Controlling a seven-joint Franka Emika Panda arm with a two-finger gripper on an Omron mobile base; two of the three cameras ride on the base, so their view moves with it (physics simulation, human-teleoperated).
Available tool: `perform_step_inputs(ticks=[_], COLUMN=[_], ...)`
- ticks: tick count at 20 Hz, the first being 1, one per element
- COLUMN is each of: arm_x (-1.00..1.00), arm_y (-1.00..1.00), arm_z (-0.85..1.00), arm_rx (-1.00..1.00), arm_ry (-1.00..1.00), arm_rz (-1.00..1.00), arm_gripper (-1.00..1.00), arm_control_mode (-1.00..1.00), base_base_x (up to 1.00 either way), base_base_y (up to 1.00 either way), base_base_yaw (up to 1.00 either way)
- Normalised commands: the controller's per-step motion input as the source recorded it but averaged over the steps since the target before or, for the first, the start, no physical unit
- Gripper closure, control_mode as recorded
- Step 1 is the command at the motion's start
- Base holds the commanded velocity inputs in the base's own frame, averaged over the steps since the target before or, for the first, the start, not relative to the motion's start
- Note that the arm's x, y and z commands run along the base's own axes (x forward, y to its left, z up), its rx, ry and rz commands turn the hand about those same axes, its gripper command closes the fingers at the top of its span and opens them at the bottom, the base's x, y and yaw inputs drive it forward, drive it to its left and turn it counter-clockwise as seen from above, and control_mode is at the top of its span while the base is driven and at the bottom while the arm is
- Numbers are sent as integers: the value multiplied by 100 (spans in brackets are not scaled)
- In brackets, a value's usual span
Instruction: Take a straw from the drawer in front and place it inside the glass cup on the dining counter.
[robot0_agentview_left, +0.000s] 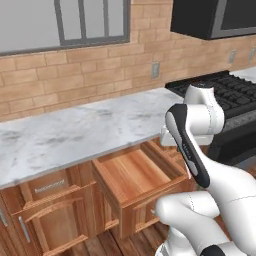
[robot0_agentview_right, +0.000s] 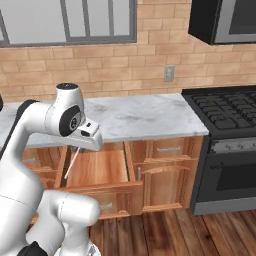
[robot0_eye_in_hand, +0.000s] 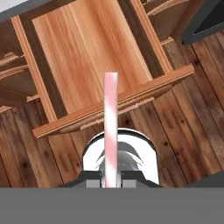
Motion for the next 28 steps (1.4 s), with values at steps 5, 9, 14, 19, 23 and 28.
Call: perform_step_inputs(ticks=[5,9,14,19,23,28], arm_x=[0,0,0,0,0,0], arm_y=[0,0,0,0,0,0], arm_z=[0,0,0,0,0,0], arm_rx=[0,0,0,0,0,0], arm_ry=[0,0,0,0,0,0], arm_rz=[0,0,0,0,0,0], arm_gripper=[100,100,100,100,100,100], arm_control_mode=[100,100,100,100,100,100], base_base_x=[-6,-13,-17,-19,-19,-22], base_base_y=[-64,-64,-63,-62,-62,-64], base_base_yaw=[-27,-26,-26,-26,-27,-27])
